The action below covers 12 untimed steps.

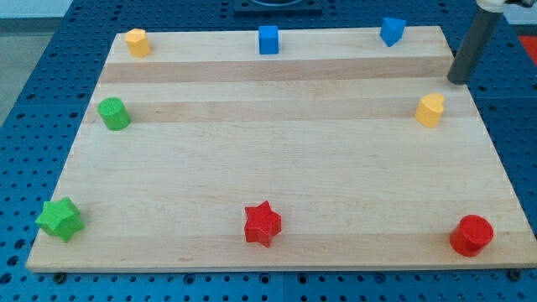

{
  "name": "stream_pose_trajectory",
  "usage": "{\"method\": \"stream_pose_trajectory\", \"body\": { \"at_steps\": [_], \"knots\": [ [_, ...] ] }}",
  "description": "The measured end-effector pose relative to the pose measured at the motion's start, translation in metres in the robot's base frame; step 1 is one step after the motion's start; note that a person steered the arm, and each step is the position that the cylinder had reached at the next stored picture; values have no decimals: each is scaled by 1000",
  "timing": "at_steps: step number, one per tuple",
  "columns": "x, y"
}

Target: Push the blue cube into the blue triangle

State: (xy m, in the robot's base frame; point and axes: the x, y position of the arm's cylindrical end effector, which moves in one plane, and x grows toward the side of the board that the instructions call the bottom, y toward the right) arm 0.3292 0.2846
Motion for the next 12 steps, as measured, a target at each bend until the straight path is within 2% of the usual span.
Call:
{"method": "stream_pose_trajectory", "body": {
  "at_steps": [1,2,4,5,7,8,9,11,12],
  "knots": [
    [0,-20],
    [-3,-88],
    [-4,-264],
    [-6,-318],
    [-27,-437],
    [-62,-481],
    [-90,-461],
    [-95,-390],
    [-96,-381]
  ]
}}
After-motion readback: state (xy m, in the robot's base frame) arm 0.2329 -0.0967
